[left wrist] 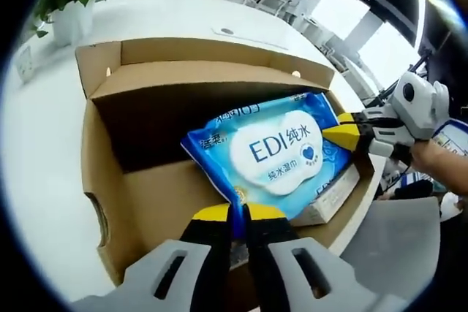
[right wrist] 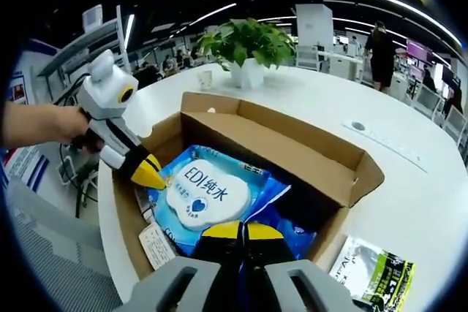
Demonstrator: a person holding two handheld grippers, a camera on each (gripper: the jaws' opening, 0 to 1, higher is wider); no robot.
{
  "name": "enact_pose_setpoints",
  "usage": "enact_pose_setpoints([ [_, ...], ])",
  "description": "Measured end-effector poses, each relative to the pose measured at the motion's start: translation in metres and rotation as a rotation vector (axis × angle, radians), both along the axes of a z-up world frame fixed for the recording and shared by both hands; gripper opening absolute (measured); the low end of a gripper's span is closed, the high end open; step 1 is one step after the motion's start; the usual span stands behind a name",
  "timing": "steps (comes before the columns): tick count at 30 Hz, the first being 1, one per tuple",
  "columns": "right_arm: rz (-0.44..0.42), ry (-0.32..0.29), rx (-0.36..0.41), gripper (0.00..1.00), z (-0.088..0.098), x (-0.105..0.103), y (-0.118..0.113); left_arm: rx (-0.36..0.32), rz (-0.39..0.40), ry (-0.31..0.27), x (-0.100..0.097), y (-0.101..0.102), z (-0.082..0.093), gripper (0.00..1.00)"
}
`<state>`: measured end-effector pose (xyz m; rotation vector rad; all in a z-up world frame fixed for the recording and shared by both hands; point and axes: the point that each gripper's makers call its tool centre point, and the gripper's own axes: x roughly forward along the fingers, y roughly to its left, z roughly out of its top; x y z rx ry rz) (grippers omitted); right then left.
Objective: Operate the shoe box by opening the lid, removing the specified soft item, and placing it in the target area until the item is outside and the box remains undamaged.
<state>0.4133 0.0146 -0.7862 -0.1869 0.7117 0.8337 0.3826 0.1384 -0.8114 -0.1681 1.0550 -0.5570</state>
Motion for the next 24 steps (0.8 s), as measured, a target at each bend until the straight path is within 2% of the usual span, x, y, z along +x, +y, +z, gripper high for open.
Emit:
enact_pose_setpoints([
  [24, 0.001, -0.014, 0.027, 0.00, 0.020, -0.006, -0.012, 0.008, -0.031, -0.077, -0.005, -0.011, 0.031, 0.02],
])
